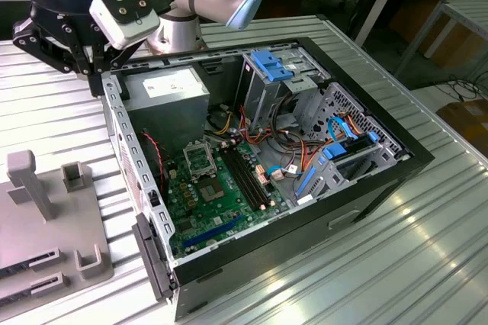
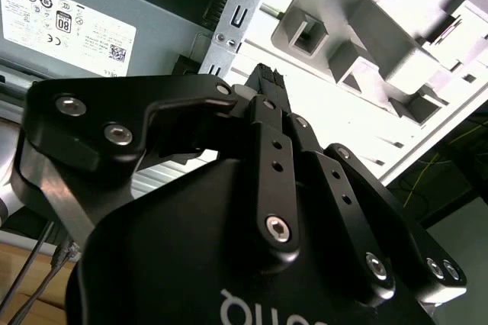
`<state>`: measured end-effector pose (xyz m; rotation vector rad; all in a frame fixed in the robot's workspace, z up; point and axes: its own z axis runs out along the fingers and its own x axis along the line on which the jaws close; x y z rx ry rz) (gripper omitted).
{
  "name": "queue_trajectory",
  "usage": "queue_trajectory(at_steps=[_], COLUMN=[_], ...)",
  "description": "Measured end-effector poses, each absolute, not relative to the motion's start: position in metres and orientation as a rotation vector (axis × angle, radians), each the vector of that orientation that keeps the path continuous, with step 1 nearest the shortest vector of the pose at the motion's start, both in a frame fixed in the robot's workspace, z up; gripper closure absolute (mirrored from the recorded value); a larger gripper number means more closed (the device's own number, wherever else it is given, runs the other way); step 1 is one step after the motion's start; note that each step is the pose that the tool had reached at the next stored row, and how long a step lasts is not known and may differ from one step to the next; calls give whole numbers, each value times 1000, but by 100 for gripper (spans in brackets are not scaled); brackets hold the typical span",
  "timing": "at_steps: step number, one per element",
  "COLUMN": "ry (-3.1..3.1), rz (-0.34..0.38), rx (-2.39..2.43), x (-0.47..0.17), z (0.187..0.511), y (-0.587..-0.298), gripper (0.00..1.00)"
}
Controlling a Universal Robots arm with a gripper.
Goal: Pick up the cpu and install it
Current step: 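Reach for the cpu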
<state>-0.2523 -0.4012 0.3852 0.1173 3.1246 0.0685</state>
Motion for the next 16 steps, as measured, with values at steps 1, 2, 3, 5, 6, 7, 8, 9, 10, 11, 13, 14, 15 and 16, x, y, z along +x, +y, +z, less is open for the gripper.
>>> queue_trajectory(at_steps=[1, 2, 3, 5, 6, 7, 8, 9, 10, 11, 13, 14, 15, 16], ry=[3125, 3125, 3125, 3125, 3124, 3124, 3125, 3125, 3125, 3125, 3125, 3125, 3125, 3125], rz=[68, 68, 68, 68, 69, 69, 68, 68, 68, 68, 68, 68, 69, 69], rx=[117, 118, 118, 117, 117, 117, 117, 118, 117, 117, 117, 117, 117, 117], x=[-253, -253, -253, -254, -254, -255, -255, -256, -257, -258, -259, -259, -260, -261], z=[385, 385, 385, 385, 385, 385, 385, 385, 385, 385, 385, 384, 384, 384], y=[-401, -401, -401, -402, -402, -402, -402, -402, -402, -402, -402, -402, -402, -402], gripper=[89, 89, 89, 89, 89, 89, 89, 89, 89, 89, 89, 89, 89, 89])
